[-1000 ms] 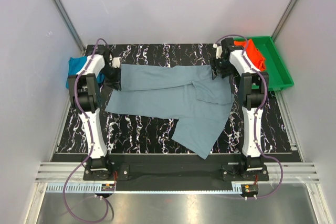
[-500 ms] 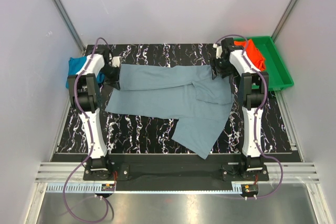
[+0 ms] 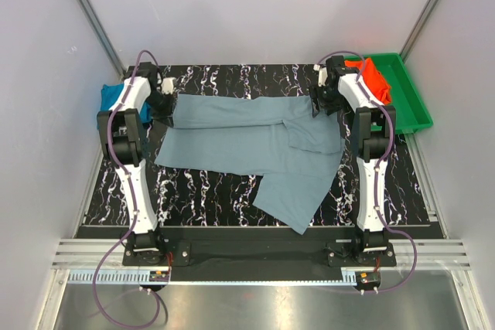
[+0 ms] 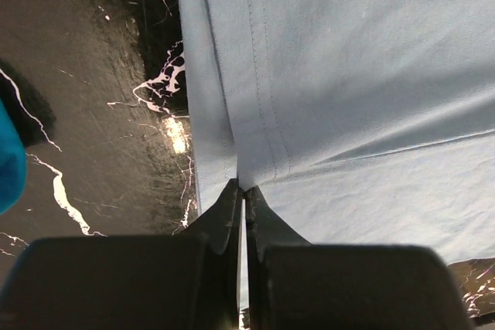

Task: Fold and stack the t-shirts
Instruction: Fold the tshirt

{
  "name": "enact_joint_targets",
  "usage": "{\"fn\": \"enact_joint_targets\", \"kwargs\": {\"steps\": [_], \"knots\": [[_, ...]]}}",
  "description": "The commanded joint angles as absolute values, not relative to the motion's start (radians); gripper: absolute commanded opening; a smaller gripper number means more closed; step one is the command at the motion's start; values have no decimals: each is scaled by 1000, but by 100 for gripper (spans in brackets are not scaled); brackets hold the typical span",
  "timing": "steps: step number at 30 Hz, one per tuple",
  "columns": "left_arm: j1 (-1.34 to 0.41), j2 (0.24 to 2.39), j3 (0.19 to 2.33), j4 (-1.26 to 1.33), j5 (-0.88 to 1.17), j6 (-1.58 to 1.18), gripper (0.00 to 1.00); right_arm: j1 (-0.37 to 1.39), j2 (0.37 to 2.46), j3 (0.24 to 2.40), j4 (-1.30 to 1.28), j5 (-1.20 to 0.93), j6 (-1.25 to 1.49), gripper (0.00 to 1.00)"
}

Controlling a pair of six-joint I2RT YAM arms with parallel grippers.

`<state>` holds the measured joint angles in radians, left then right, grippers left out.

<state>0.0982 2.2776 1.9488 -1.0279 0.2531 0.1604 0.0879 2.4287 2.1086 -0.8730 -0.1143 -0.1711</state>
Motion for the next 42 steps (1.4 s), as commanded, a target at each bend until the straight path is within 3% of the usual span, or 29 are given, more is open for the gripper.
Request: {"fn": "enact_joint_targets", "kwargs": {"steps": [1, 22, 31, 42], "knots": [[118, 2209, 1954, -1035, 213, 183, 0, 91, 2385, 2092, -862, -95, -186, 68], [144, 2229, 1914, -1108, 180, 218, 0, 91, 2269, 2068, -856, -144, -155, 68], [150, 2296, 1951, -1120, 179, 215, 0, 92, 2108, 1916, -890, -210, -134, 68], [149, 2295, 1979, -1109, 175, 210, 0, 92, 1916, 1580, -945, -307, -97, 69]]}}
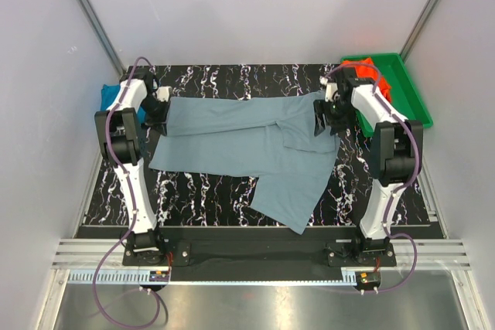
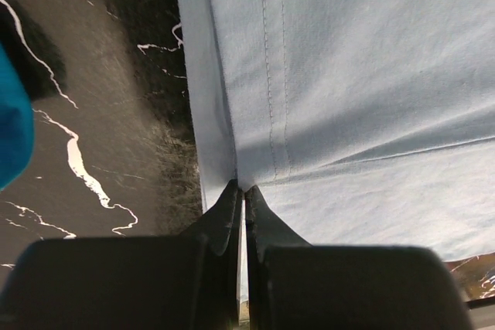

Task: Fold and stack the t-shirts
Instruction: Fold the tshirt

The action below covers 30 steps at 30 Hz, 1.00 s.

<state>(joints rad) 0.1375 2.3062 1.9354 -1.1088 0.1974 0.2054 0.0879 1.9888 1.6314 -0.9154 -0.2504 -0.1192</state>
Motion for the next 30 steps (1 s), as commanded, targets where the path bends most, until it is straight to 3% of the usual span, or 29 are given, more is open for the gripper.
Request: {"fn": "enact_joint_targets", "kwargs": {"steps": [1, 20, 30], "knots": [[149, 2295, 1980, -1109, 173, 209, 0, 92, 1910, 1565, -946, -316, -95, 69], [141, 2289, 2000, -1098, 172, 206, 0, 129, 1858, 1413, -996, -436, -101, 70], [132, 2284, 1991, -1091, 178, 206, 0, 153, 1951, 1414, -946, -373, -112, 71]]}}
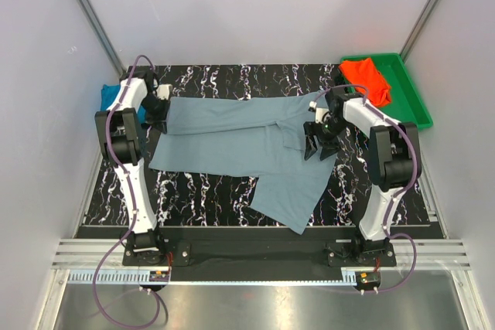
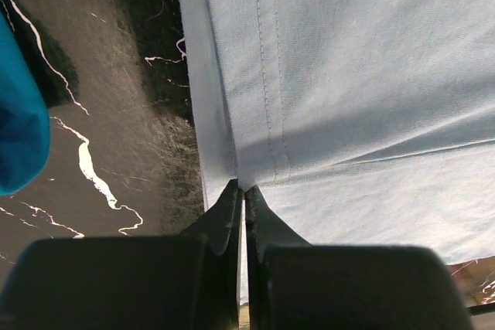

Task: Fold and stack the t-shirts
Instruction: Fold the tshirt

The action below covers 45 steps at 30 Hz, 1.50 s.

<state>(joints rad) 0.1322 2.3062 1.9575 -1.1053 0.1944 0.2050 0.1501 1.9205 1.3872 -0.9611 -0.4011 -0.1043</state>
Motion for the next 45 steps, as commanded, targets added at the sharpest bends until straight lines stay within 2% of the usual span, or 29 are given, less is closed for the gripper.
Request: {"fn": "enact_joint_targets", "kwargs": {"steps": [1, 20, 45], "knots": [[132, 2284, 1991, -1091, 179, 204, 0, 153, 1953, 1419, -939, -368, -115, 71], [138, 2276, 1993, -1098, 155, 218, 0, 155, 2112, 1539, -946, -295, -135, 71], [190, 2184, 1881, -1106, 118, 249, 0, 166, 2108, 1526, -914, -221, -132, 73]]}}
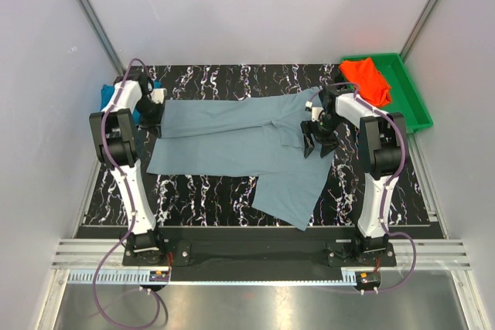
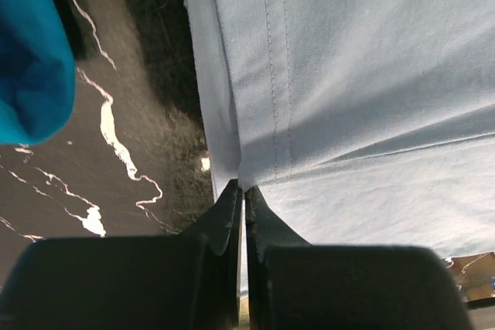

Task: Fold and stack the t-shirts
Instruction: Fold the tshirt

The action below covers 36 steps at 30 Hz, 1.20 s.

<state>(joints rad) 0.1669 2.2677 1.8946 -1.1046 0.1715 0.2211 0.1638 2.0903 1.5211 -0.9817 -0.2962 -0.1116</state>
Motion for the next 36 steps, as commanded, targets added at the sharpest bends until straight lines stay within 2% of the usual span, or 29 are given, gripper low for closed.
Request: {"fn": "enact_joint_targets", "kwargs": {"steps": [1, 16, 17, 18, 24, 32, 36], "knots": [[193, 2181, 1879, -1100, 121, 250, 0, 167, 2106, 1528, -914, -222, -132, 73], [202, 2194, 1842, -1126, 129, 227, 2, 167, 2120, 1551, -917, -224, -133, 73], [202, 2194, 1844, -1126, 136, 229, 4, 167, 2120, 1551, -916, -224, -132, 73], [202, 2195, 1853, -1130, 153, 230, 19, 167, 2117, 1552, -914, -227, -132, 73], [193, 2175, 1904, -1157, 245, 238, 44, 167, 2097, 1577, -925, -229, -138, 73], [186, 2037, 1945, -1106, 305, 239, 68, 167, 1956, 1657, -1023, -247, -172, 75], [169, 2055, 1976, -1060, 337, 227, 71, 166, 1934, 1755, -1016, -264, -172, 77]]}}
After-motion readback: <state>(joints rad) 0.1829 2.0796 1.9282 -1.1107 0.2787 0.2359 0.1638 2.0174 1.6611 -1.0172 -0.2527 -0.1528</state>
